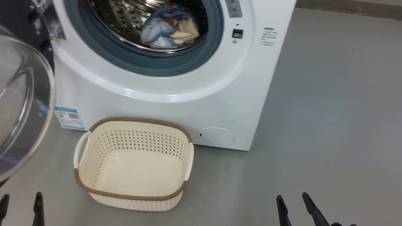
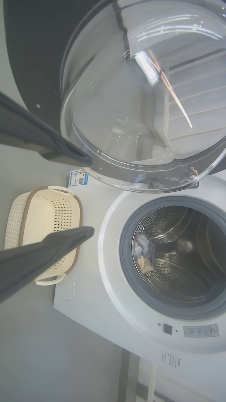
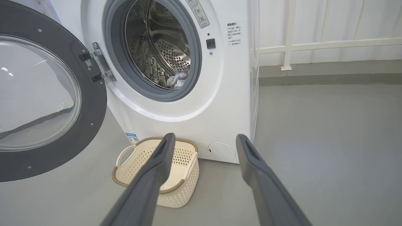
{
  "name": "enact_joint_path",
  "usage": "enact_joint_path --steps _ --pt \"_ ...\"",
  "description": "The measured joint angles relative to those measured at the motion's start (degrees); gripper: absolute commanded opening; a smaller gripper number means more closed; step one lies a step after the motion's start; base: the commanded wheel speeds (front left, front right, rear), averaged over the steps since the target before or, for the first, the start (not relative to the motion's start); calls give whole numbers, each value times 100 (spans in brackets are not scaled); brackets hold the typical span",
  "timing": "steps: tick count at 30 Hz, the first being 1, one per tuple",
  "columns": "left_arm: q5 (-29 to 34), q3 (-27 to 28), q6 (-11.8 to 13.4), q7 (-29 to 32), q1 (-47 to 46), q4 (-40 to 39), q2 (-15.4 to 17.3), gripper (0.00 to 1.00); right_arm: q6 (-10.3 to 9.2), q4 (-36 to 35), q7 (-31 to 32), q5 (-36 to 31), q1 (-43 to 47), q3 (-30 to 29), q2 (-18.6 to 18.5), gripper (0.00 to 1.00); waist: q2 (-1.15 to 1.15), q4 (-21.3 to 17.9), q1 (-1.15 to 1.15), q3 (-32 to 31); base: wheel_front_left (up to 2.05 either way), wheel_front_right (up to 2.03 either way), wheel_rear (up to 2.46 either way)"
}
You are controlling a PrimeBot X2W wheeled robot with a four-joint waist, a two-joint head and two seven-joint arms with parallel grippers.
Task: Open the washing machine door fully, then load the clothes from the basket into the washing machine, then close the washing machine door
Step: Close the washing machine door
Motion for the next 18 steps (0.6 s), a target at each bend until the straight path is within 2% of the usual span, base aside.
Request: enact_joint_path --steps 18 --pt "-152 -157 220 0 130 -63 0 100 0 42 0 -36 0 20 -1 100 0 1258 0 18 0 0 0"
